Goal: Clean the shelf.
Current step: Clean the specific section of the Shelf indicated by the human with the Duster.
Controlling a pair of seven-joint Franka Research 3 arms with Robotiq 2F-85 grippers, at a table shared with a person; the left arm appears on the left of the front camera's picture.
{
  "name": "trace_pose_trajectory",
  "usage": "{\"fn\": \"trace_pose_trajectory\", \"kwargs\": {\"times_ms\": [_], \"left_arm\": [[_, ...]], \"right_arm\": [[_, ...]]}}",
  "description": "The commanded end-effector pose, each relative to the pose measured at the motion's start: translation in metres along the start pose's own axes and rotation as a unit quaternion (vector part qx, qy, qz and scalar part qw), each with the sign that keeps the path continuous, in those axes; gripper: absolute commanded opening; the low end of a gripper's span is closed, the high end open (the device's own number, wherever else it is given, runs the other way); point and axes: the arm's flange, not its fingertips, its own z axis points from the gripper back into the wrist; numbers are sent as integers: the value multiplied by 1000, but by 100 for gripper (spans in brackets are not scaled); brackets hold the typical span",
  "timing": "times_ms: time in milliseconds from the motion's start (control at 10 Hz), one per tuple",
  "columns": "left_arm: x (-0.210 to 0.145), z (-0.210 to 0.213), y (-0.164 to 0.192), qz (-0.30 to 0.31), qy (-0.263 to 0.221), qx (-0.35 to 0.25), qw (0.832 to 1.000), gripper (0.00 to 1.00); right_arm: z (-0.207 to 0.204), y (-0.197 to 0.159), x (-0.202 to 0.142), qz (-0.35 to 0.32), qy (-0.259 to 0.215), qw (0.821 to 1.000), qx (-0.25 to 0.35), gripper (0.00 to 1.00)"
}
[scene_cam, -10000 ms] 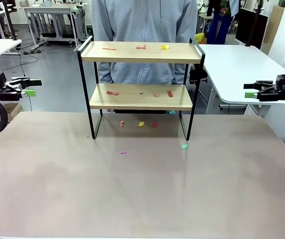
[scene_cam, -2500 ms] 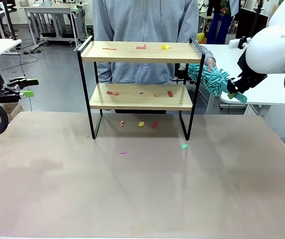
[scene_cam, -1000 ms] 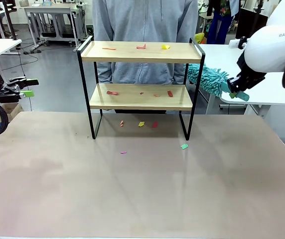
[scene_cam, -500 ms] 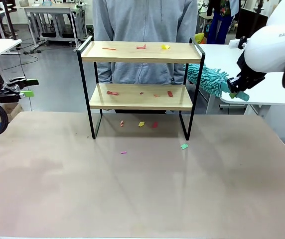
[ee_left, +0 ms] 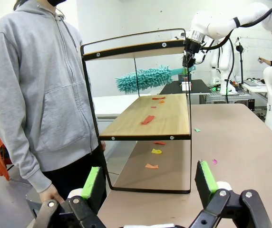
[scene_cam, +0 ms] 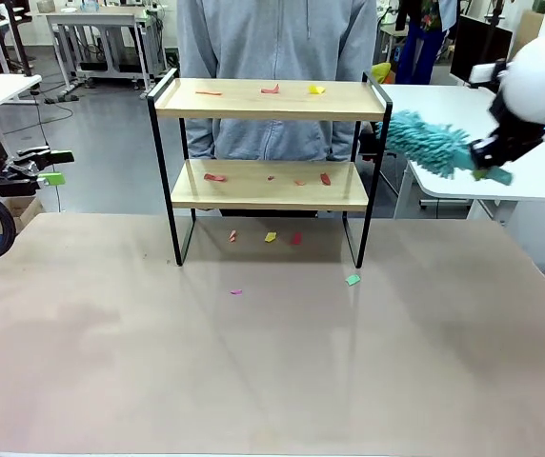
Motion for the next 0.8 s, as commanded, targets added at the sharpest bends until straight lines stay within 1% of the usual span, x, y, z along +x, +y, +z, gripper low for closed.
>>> {"fn": "trace_pose_trajectory", "kwargs": {"times_ms": [0, 200, 300, 400, 500, 600, 700], "left_arm": [[2, -1, 0, -7, 1, 1, 1000, 100], [2, -1, 0, -7, 1, 1, 1000, 100], [2, -1, 0, -7, 1, 1, 1000, 100], [2, -1, 0, -7, 1, 1, 1000, 100], [2, -1, 0, -7, 1, 1, 1000, 100], [2, -1, 0, -7, 1, 1, 1000, 100], [2, -1, 0, -7, 1, 1, 1000, 100]], "right_arm": [[24, -41, -31, 68, 34, 997, -25, 13], [51, -68, -65, 143, 85, 985, -45, 13], [61, -75, -77, 175, 110, 977, -44, 13], [69, -76, -94, 228, 141, 963, -37, 13], [75, -70, -112, 281, 169, 944, -41, 13], [77, -60, -127, 334, 191, 922, -33, 13], [82, -49, -141, 376, 203, 903, -28, 13]]}}
